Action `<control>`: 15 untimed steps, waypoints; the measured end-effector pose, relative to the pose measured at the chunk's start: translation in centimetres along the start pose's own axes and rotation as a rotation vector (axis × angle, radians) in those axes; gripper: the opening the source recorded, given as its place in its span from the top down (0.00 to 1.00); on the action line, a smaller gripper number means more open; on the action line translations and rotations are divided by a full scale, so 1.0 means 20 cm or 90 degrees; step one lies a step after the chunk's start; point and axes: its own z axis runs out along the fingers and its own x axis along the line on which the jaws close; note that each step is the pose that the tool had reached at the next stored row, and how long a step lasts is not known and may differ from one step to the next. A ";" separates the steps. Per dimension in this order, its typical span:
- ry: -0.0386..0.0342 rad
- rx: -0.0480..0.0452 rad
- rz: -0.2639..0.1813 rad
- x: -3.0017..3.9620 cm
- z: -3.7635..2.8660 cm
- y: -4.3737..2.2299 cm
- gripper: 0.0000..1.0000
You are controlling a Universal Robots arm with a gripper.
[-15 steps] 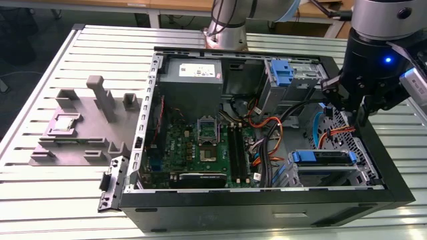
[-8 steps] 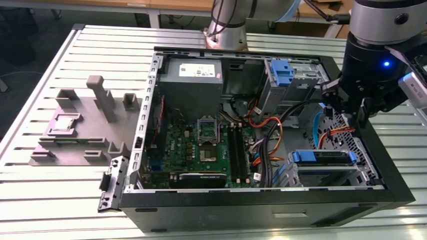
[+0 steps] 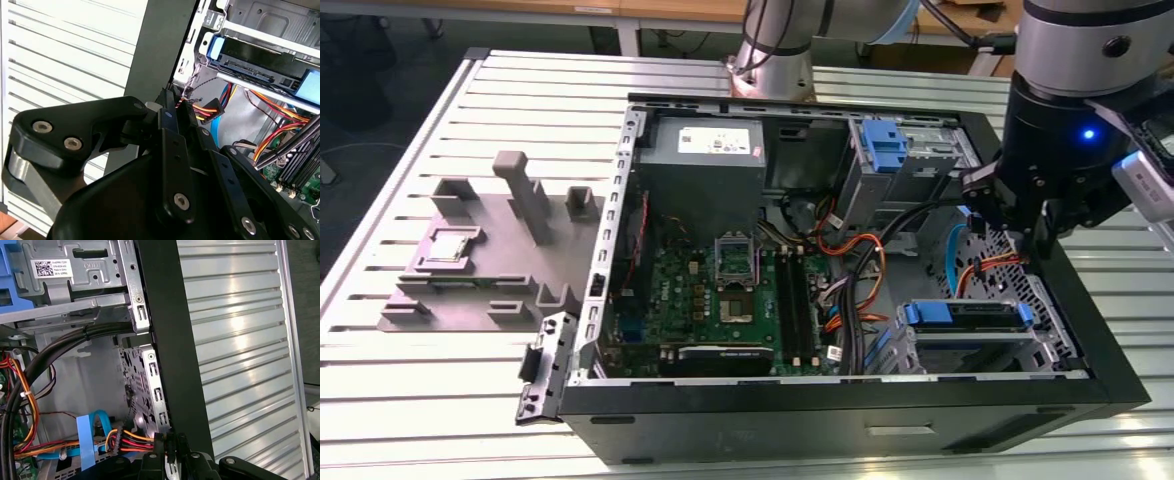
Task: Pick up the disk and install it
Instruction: 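Insert the first disk wire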
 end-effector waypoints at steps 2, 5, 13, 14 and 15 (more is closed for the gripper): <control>-0.0012 -0.0003 0.000 0.002 0.004 0.000 0.76; -0.0021 -0.0002 0.000 0.002 0.005 0.000 0.76; -0.0022 0.0004 0.002 0.001 0.002 0.000 0.84; -0.0022 0.0004 0.002 -0.001 -0.001 0.000 0.84; -0.0022 0.0004 0.002 -0.003 -0.007 0.000 0.84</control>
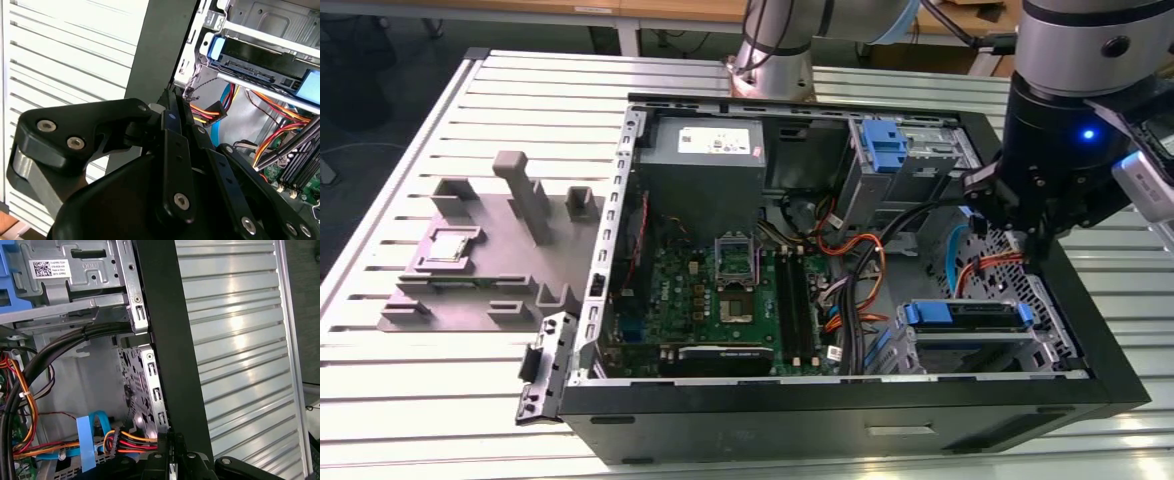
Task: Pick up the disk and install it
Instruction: 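Insert the first disk wire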
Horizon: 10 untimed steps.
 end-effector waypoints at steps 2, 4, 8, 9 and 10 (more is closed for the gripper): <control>0.0000 0.0001 0.000 -0.004 -0.009 0.000 0.84; 0.0001 -0.0002 0.000 0.001 -0.013 -0.002 0.84; -0.0004 0.0002 0.000 0.025 -0.023 -0.009 0.84; -0.0003 0.0019 0.005 0.026 -0.023 -0.009 0.84; -0.0001 0.0062 0.015 0.026 -0.023 -0.009 0.84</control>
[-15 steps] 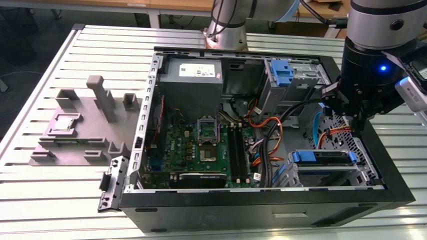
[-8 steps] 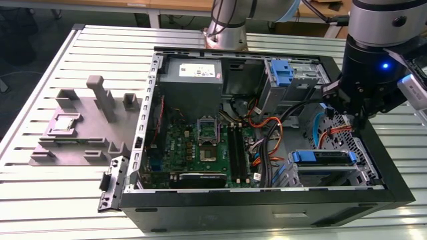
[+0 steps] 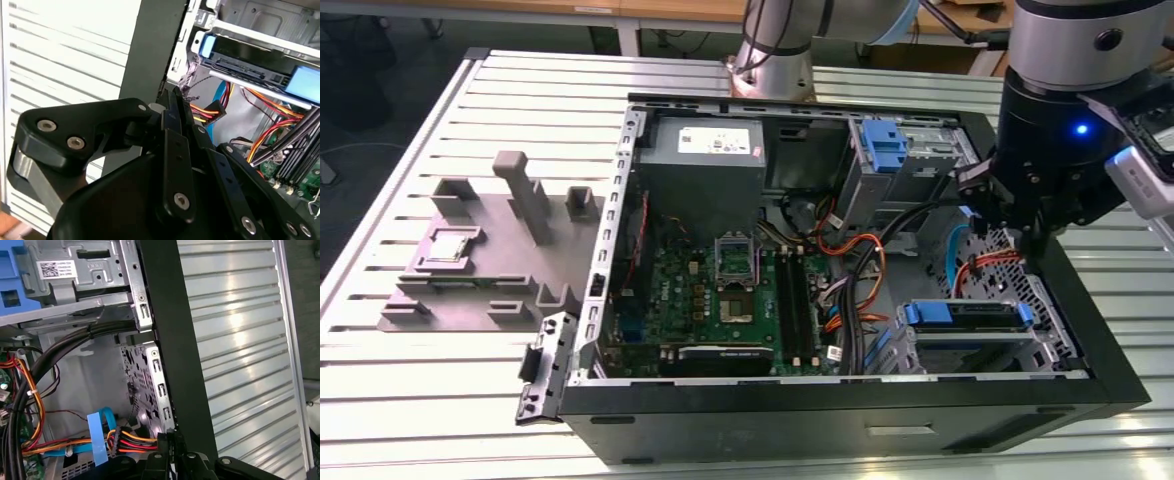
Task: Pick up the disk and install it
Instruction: 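Insert the first disk wire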
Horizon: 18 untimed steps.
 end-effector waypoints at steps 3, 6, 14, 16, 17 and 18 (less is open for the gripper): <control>0.0009 0.0133 0.033 0.001 0.001 0.000 0.84; 0.0017 0.0262 0.065 0.001 0.002 0.000 0.84; 0.0041 0.0604 0.148 0.001 0.003 0.000 0.84; 0.0046 0.0687 0.169 0.001 0.003 0.000 0.84; 0.0048 0.0726 0.178 0.001 0.003 0.000 0.84; 0.0051 0.0763 0.188 0.001 0.003 0.000 0.84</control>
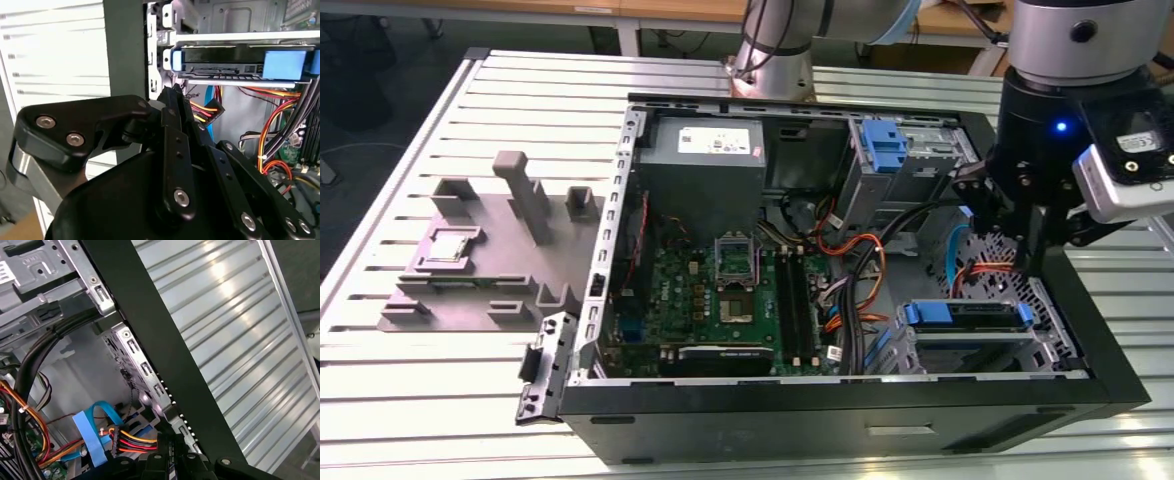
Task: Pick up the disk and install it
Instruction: 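Insert the first disk wire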
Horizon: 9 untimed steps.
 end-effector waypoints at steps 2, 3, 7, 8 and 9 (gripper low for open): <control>0.0005 0.0069 0.017 0.000 0.000 0.000 0.84; 0.0007 0.0094 0.023 0.000 0.000 0.000 0.84; 0.0014 0.0197 0.048 0.000 0.000 0.000 0.84; 0.0015 0.0219 0.054 0.000 0.000 0.000 0.84; 0.0017 0.0238 0.058 0.000 0.000 0.000 0.84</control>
